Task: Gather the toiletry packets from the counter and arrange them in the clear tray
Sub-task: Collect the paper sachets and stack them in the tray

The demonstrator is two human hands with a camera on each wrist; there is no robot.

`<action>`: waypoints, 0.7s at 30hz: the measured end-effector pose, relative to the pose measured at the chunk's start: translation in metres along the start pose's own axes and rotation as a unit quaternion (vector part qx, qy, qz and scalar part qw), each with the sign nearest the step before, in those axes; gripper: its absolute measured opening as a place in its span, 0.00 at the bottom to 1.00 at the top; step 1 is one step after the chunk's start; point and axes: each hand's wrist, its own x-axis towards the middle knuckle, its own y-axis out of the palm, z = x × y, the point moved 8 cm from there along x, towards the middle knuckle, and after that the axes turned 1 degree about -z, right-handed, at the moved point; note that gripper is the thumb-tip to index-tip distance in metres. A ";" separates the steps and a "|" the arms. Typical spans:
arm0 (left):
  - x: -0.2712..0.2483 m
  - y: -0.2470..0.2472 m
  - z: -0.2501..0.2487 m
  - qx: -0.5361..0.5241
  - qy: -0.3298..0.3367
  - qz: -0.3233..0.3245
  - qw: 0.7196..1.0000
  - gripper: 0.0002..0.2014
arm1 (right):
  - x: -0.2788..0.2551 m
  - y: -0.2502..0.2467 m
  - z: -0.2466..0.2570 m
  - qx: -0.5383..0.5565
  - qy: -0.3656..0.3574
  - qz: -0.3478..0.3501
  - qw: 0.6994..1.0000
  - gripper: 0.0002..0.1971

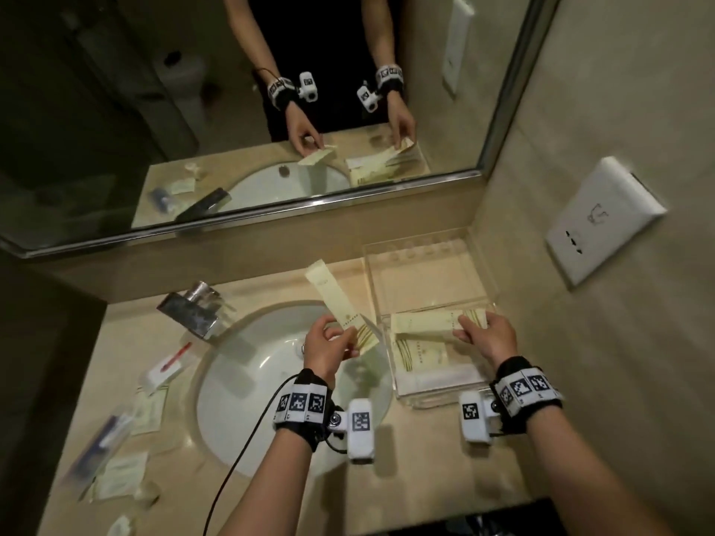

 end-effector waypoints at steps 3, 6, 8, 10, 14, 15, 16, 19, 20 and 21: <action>0.000 0.003 0.007 -0.009 0.003 -0.009 1.000 0.11 | 0.020 -0.003 -0.017 -0.039 0.024 -0.015 0.999 0.35; 0.000 0.002 0.009 -0.005 0.009 -0.019 1.000 0.07 | 0.033 0.003 -0.024 -0.068 0.039 -0.013 0.997 0.34; 0.001 0.002 0.011 -0.004 0.013 -0.020 1.000 0.09 | 0.035 0.009 -0.023 -0.097 0.039 -0.010 0.994 0.33; 0.003 0.000 0.014 -0.007 0.014 -0.020 1.000 0.08 | 0.038 0.012 -0.023 -0.124 0.029 -0.019 0.992 0.32; 0.006 0.002 0.024 -0.029 -0.010 -0.015 0.999 0.06 | 0.043 0.017 -0.024 -0.126 0.007 -0.036 0.991 0.32; 0.007 0.004 0.025 -0.033 -0.013 -0.010 0.999 0.06 | 0.045 0.018 -0.026 -0.114 0.013 -0.036 0.993 0.32; 0.008 0.005 0.025 -0.035 -0.015 -0.005 0.999 0.06 | 0.046 0.019 -0.027 -0.103 0.018 -0.037 0.994 0.32; 0.010 0.006 0.029 -0.034 -0.014 0.007 0.999 0.07 | 0.049 0.015 -0.031 -0.090 0.014 -0.049 0.995 0.29; 0.010 0.006 0.030 -0.032 -0.014 0.010 0.999 0.07 | 0.049 0.014 -0.032 -0.096 0.009 -0.050 0.994 0.28; 0.009 0.006 0.030 -0.030 -0.015 0.012 0.999 0.07 | 0.051 0.014 -0.034 -0.108 0.004 -0.047 0.993 0.26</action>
